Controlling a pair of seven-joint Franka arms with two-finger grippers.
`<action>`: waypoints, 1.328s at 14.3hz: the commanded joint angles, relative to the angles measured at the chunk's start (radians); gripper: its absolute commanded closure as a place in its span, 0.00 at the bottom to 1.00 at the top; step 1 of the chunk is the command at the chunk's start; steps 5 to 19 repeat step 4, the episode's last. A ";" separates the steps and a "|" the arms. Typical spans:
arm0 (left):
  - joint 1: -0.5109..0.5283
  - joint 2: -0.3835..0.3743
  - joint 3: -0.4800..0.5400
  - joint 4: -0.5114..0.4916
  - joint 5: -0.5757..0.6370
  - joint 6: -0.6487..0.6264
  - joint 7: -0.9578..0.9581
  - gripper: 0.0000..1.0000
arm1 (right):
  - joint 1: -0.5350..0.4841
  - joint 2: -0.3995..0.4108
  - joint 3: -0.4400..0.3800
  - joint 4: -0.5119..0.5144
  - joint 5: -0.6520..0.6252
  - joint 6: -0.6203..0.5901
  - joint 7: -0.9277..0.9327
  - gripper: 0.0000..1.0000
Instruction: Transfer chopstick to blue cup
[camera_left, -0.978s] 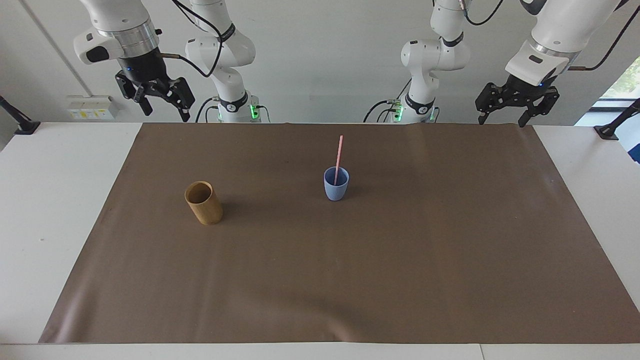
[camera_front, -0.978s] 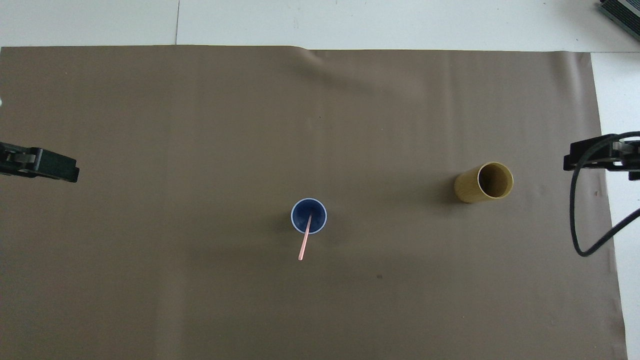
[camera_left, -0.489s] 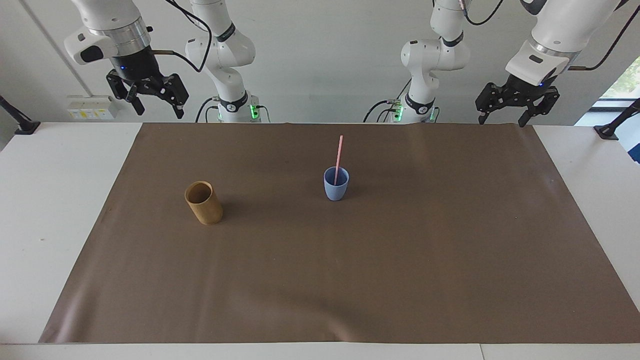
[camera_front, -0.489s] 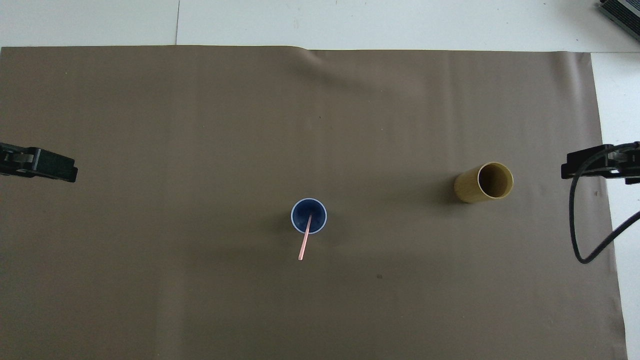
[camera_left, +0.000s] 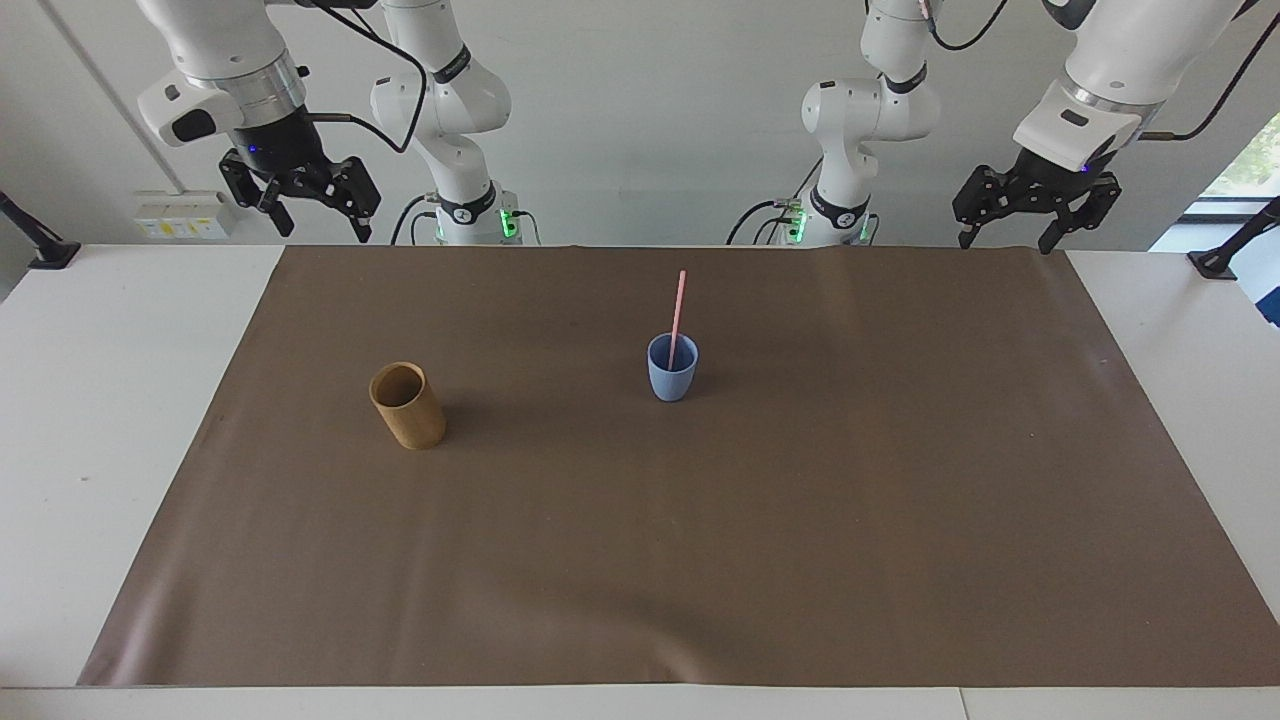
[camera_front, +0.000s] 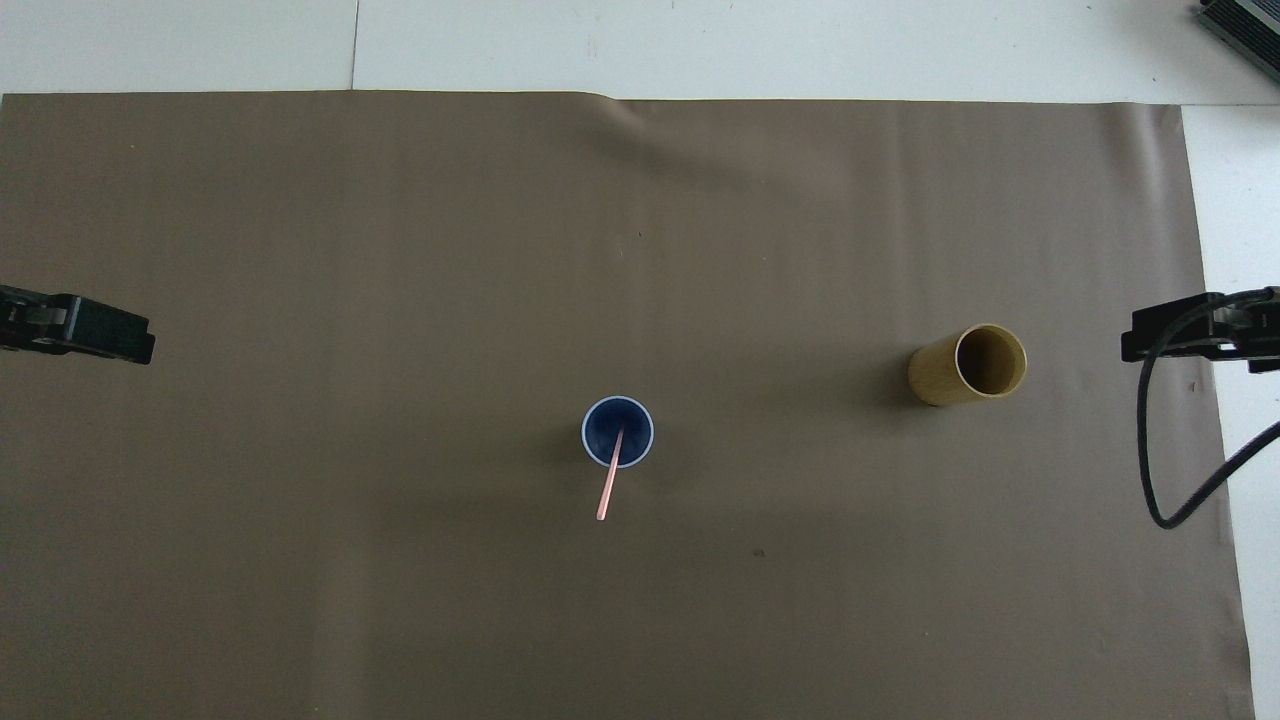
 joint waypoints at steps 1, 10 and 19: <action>0.018 -0.020 -0.012 -0.019 0.015 -0.007 -0.002 0.00 | -0.012 -0.028 0.008 -0.036 -0.024 0.024 -0.033 0.00; 0.018 -0.020 -0.012 -0.019 0.015 -0.008 -0.002 0.00 | -0.012 -0.028 0.008 -0.036 -0.021 0.017 -0.029 0.00; 0.018 -0.020 -0.012 -0.019 0.015 -0.008 -0.002 0.00 | -0.012 -0.028 0.008 -0.036 -0.021 0.017 -0.029 0.00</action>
